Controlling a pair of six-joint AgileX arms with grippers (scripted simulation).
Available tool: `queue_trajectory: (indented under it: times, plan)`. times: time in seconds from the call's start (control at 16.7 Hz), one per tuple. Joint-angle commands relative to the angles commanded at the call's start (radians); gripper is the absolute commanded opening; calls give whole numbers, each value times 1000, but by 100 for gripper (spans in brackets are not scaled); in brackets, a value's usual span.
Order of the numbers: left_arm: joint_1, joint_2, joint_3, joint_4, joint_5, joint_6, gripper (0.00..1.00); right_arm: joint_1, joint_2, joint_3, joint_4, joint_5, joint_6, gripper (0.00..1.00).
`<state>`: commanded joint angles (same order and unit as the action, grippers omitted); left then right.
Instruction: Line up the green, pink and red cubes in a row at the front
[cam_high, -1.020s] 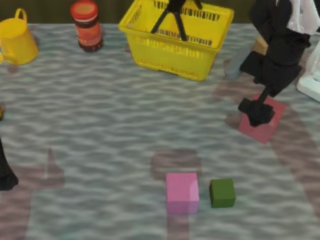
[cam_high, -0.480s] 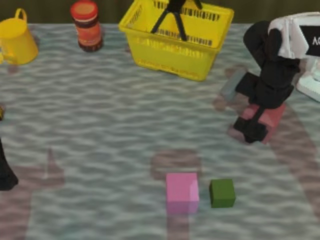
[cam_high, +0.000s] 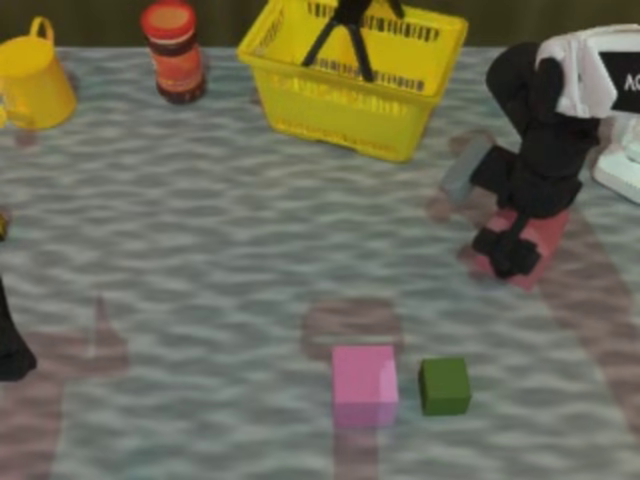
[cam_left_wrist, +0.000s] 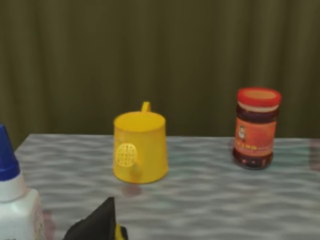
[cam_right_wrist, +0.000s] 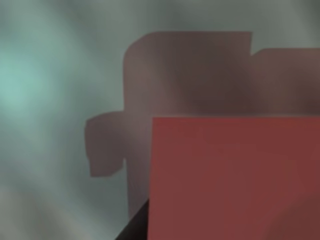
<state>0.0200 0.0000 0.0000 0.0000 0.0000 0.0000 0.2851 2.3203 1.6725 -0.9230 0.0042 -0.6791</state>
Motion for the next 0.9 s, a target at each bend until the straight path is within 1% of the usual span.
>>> queue_trajectory:
  times: [0.3, 0.36, 0.9]
  plan:
    - [0, 0, 0, 0, 0, 0, 100, 0, 0, 0, 0, 0, 0, 2]
    - [0, 0, 0, 0, 0, 0, 100, 0, 0, 0, 0, 0, 0, 0]
    - [0, 0, 0, 0, 0, 0, 100, -2, -10, 3, -9, -2, 2, 0]
